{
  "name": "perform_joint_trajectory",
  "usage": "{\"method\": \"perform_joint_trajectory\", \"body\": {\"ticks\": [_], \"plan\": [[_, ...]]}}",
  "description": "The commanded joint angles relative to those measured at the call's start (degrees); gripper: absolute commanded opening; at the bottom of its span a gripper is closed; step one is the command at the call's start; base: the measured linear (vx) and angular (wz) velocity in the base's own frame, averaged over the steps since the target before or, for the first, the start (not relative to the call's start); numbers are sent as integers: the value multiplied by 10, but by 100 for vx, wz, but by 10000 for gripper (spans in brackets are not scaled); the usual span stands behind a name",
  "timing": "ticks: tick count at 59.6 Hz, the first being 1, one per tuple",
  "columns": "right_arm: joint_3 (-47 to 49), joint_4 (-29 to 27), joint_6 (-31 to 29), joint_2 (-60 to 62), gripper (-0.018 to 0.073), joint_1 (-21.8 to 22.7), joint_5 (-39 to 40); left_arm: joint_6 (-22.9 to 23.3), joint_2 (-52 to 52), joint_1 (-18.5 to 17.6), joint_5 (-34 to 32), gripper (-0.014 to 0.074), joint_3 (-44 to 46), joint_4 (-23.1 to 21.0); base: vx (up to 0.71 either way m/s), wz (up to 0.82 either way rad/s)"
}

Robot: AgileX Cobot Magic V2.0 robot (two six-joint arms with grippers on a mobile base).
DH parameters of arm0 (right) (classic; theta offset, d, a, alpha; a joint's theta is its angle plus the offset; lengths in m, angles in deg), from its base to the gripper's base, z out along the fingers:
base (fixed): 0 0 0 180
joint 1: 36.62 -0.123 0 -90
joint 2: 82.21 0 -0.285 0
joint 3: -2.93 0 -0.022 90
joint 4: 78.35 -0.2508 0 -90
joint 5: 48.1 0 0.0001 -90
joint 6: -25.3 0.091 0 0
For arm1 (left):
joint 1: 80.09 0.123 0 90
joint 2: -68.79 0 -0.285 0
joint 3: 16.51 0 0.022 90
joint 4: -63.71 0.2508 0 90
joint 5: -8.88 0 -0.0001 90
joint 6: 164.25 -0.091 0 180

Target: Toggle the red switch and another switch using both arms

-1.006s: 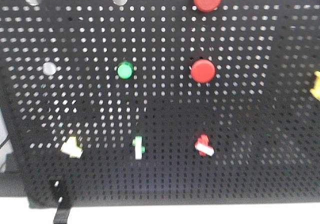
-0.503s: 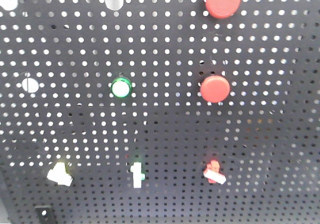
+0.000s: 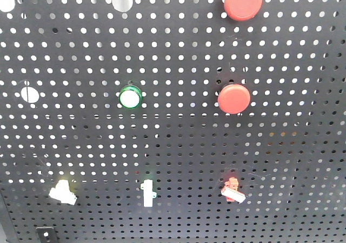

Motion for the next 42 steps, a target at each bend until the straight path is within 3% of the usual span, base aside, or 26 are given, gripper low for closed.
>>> {"method": "perform_joint_trajectory", "body": {"ticks": [1, 18, 29, 35, 42], "plan": [[-3, 2, -5, 5, -6, 0, 51, 7, 4, 1, -43, 3, -11, -4, 0, 0], [-3, 0, -3, 5, -6, 0, 61, 8, 4, 1, -76, 3, -11, -7, 0, 0], [-3, 0, -2, 5, -6, 0, 157, 7, 4, 1, -168, 3, -5, -6, 0, 0], [1, -1, 27, 5, -6, 0, 216, 7, 4, 1, -224, 3, -5, -6, 0, 0], [34, -1, 62, 5, -6, 0, 224, 33, 4, 0, -273, 3, 3, -6, 0, 0]]}}
